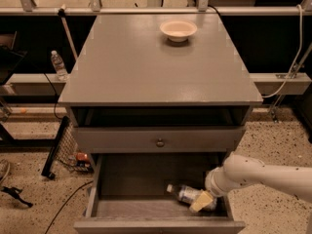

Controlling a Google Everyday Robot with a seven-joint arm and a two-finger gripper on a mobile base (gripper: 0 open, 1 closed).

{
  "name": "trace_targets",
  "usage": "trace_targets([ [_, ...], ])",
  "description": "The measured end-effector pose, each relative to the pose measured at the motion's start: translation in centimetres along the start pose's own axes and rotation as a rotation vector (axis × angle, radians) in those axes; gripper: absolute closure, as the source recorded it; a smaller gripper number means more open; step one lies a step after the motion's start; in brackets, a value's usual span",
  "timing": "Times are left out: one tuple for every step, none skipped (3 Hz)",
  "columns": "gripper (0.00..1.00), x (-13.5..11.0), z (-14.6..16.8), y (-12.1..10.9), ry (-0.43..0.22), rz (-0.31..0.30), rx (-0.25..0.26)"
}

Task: Pick blue plastic bottle from middle drawer and place on counter

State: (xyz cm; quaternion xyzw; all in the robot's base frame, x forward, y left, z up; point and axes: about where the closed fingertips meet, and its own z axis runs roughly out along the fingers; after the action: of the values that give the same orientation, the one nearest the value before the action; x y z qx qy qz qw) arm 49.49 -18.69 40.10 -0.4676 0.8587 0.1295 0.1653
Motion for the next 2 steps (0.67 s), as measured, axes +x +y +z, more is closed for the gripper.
trace_targets([
  [0.0,0.19,0.84,0.08,0.004,0.005,-0.013],
  [0.0,0.47,1.76,0.19,0.008,0.012,-0.029],
])
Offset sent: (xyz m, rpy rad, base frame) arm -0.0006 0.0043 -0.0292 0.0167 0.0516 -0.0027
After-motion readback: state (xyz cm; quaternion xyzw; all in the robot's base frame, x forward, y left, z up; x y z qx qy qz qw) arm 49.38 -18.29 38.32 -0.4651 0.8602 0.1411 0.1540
